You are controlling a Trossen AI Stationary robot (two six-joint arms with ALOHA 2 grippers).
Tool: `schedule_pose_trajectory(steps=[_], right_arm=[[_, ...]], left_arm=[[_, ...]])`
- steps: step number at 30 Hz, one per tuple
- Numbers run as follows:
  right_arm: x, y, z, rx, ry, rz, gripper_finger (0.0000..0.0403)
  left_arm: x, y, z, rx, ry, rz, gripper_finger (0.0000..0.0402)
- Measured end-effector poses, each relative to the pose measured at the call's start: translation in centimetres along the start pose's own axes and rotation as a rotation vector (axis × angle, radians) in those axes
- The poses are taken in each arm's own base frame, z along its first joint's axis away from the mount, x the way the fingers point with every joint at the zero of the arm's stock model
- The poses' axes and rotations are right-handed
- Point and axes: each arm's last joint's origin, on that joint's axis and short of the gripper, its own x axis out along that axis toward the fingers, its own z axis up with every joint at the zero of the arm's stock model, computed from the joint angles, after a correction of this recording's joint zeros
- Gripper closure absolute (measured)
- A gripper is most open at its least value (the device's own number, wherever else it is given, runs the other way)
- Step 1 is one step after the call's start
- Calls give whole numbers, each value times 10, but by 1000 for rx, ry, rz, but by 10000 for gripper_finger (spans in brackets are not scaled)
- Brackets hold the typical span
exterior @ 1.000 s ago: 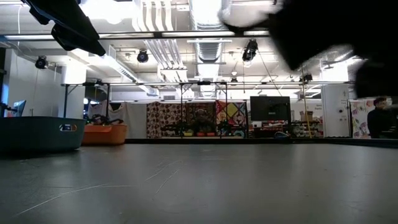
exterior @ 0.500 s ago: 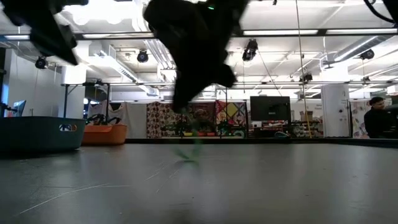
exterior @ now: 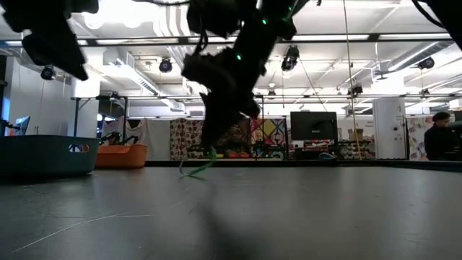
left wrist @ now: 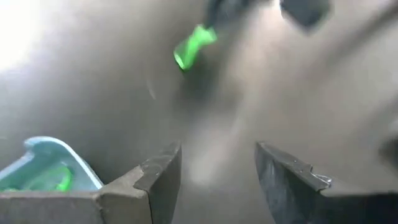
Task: Sort rubber bands into baskets
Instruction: Put the green rubber band into the blue bin
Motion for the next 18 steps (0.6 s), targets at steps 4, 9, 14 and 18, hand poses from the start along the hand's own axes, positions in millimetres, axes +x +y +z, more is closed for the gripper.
schedule_pose_trajectory(steps=[4,9,14,18], right_arm=[[11,-18,-9,23,54,0,353],[14,-30,-12,20,86,-4,270],[-14,-29,-8,-43,82,14,192],[-44,-36,-18,-80,202,-22,138]], left_arm=[[0,3,5,-90,-159,91,215],[1,1,21,-195,-356,106,215],[10,-10,49,-194,-471,-3,226],[25,-3,65,-244,-530,65,237]])
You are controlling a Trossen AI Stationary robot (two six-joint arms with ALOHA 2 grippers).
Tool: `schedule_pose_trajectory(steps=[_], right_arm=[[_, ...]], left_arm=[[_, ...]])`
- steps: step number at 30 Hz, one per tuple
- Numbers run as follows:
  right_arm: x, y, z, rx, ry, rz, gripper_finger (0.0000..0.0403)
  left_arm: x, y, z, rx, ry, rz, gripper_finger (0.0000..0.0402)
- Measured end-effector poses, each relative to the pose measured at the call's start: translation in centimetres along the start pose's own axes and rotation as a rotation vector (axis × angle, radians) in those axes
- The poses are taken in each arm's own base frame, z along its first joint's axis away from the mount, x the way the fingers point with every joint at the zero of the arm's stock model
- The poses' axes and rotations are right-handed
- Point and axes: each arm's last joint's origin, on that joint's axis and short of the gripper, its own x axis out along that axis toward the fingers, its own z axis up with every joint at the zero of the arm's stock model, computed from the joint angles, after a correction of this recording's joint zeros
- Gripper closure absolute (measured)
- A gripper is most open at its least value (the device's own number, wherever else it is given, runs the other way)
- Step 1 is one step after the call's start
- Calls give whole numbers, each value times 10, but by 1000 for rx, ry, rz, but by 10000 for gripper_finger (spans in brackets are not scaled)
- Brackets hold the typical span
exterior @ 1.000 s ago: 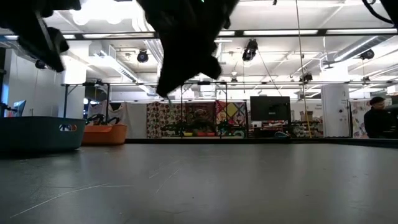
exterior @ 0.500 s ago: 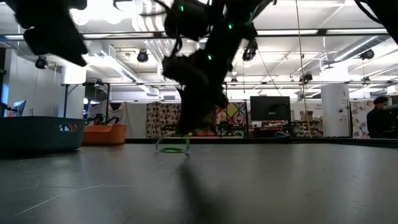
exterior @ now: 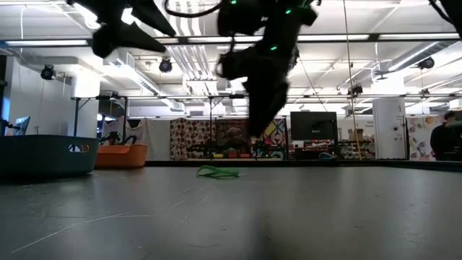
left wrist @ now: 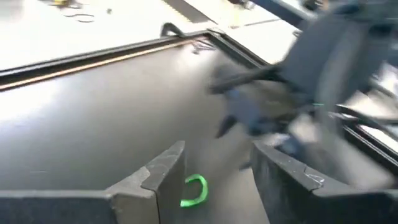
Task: Sort rubber bands into baskets
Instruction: Put the green rubber band into the blue bin
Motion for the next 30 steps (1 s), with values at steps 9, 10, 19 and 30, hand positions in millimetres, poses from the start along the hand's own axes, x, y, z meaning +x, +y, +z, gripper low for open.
schedule_pose_trajectory(steps=[9,10,19,30], right_arm=[[-62,5,-61,34,-38,29,59],[-68,6,-70,51,-60,42,54],[-87,13,-119,328,-243,203,44],[-84,13,-119,448,-251,191,44]], left_arm=[[57,2,-10,-56,54,44,246],[62,1,-14,-56,67,57,246],[100,1,-35,-43,304,120,218],[138,-5,-65,193,443,107,170]])
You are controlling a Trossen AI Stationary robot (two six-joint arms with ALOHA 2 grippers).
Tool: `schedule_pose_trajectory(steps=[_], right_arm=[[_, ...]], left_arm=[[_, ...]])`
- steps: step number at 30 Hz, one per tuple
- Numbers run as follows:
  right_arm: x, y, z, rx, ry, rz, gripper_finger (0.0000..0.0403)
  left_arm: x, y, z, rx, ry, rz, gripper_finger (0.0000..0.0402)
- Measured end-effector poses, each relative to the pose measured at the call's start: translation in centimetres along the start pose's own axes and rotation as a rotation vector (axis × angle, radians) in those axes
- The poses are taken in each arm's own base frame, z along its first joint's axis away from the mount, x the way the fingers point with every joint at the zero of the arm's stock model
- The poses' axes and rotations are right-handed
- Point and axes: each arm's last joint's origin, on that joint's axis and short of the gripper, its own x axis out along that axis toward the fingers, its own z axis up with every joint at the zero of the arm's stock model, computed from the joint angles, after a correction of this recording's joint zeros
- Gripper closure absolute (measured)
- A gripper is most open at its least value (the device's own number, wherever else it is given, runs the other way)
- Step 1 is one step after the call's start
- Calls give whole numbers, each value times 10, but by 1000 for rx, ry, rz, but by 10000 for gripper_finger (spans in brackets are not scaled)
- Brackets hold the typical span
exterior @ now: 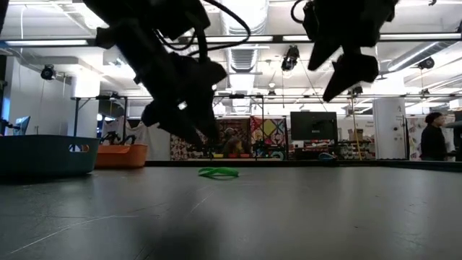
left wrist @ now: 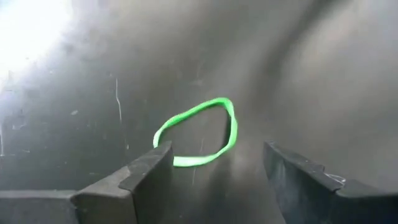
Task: Sort rubber bands into baskets
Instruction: Put the green rubber band into the blue bin
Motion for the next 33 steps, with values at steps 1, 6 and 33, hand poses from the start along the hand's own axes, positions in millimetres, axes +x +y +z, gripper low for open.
schedule_pose_trajectory(steps=[1,6,33], right_arm=[[-2,2,2,1,-12,1,44],[-15,15,12,-1,-147,-44,44],[-9,33,-13,111,-316,-241,44]], left_arm=[[2,0,-2,16,9,4,169],[5,1,-5,92,13,13,168],[54,1,-9,313,62,-50,226]])
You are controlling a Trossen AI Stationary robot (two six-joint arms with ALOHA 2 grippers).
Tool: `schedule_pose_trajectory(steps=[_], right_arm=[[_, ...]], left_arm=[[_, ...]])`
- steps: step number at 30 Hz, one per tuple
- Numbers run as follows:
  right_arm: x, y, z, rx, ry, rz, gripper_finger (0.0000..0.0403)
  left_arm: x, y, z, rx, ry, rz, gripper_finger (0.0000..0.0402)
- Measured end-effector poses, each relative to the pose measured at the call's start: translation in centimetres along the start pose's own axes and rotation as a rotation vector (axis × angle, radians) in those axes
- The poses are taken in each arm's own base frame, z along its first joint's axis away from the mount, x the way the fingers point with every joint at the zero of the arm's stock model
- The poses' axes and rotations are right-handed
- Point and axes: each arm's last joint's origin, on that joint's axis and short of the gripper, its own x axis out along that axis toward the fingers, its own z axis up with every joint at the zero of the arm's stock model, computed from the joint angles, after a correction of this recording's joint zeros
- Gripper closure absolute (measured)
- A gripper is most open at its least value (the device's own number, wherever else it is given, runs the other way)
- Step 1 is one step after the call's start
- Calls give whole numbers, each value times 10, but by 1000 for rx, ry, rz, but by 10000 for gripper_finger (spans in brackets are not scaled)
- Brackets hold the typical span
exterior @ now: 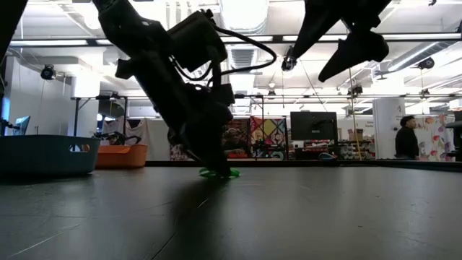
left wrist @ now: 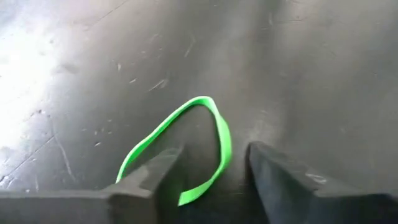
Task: Sort rubber bands into baskets
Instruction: Put the green rubber band into the blue bin
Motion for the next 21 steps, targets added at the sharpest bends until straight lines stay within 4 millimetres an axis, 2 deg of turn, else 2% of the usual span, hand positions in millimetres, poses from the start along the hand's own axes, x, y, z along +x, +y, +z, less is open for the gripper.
schedule_pose_trajectory(steps=[5,7,8,12,15,18,21], right_arm=[[3,1,-1,-15,1,-8,44],[-2,1,4,-19,-7,8,44],[-7,2,8,-27,-17,25,44],[-28,7,27,-127,-68,86,44],[-38,11,39,-223,-131,86,44],[-45,13,50,-277,-193,65,44],[-48,14,58,-288,-212,61,44]], left_arm=[[4,-5,4,-8,48,11,335],[1,-6,5,-9,62,13,380],[-3,-5,6,-7,65,14,390],[-28,-1,11,44,92,15,393],[-57,5,22,55,49,-2,400],[-83,16,21,52,43,-1,401],[-120,28,20,25,30,-7,401]])
